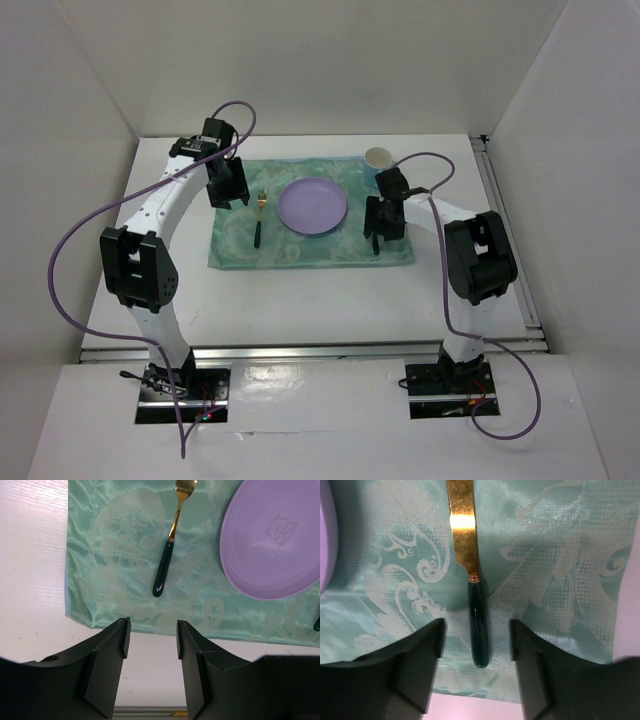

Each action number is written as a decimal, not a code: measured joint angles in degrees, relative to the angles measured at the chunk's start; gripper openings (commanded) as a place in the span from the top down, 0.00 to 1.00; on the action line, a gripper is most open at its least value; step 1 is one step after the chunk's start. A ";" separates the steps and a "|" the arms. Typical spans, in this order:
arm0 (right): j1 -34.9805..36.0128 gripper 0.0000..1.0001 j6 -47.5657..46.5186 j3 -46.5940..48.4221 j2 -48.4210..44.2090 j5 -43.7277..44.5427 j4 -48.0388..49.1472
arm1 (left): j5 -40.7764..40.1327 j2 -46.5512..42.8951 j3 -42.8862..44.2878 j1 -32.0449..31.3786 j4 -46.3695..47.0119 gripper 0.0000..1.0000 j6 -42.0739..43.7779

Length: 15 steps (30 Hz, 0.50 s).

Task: Set the dinner table for one person

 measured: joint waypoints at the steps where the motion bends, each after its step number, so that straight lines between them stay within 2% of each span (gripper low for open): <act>1: 0.00 0.16 -0.02 0.00 -0.31 0.13 -0.07 | 0.11 -0.02 0.00 0.00 0.02 0.42 0.00; 7: -0.28 0.01 -0.22 0.76 -7.13 2.58 -3.19 | 0.39 -0.09 0.04 0.00 0.00 0.42 0.00; 15: -5.55 0.00 0.68 1.44 -24.24 8.09 -9.25 | 1.73 -3.45 -0.76 0.00 1.75 0.42 0.11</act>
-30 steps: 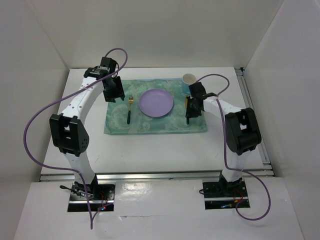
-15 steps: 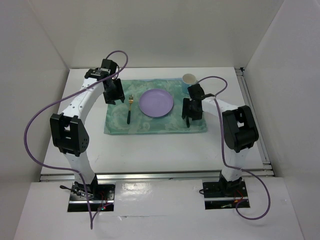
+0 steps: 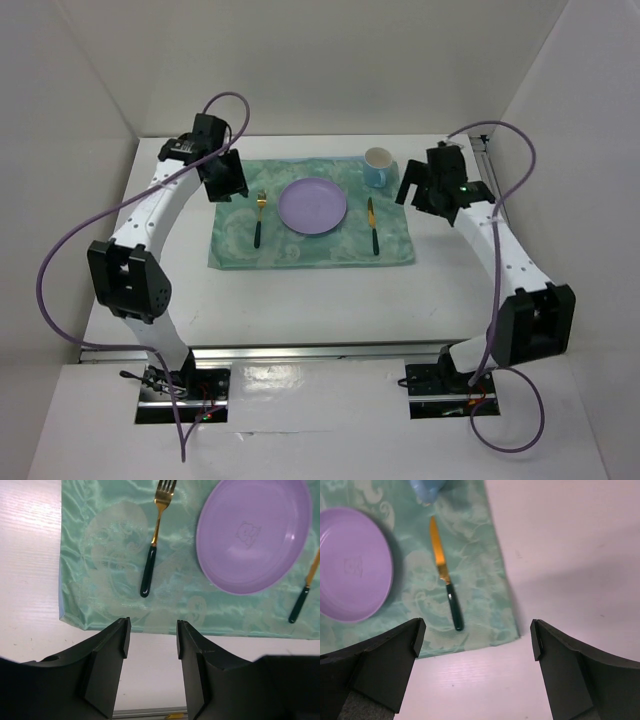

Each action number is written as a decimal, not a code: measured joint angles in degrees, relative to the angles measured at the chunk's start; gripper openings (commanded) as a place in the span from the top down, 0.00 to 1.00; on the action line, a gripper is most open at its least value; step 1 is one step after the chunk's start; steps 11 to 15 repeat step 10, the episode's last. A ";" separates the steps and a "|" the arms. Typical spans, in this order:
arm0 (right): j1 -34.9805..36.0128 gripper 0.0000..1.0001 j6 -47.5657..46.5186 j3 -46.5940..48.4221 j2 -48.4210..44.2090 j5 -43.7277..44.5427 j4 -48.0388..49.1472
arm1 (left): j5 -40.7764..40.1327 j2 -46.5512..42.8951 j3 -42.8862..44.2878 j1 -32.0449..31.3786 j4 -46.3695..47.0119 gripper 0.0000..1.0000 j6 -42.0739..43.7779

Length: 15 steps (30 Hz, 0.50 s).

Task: Set the dinner table for one person

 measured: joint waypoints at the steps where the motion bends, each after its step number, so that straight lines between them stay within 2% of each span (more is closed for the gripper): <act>1: -1.11 0.00 0.24 0.00 -1.75 0.72 -0.76 | 0.33 -1.22 -0.39 0.00 0.61 0.42 0.00; 9: -5.73 0.01 0.98 -0.20 -6.14 5.07 -6.16 | 2.34 -9.64 -3.26 -0.09 5.57 0.39 -0.04; 15: -5.79 0.00 0.98 -0.55 -6.21 5.22 -6.51 | 2.71 -10.14 -3.43 -0.09 6.05 0.39 -0.04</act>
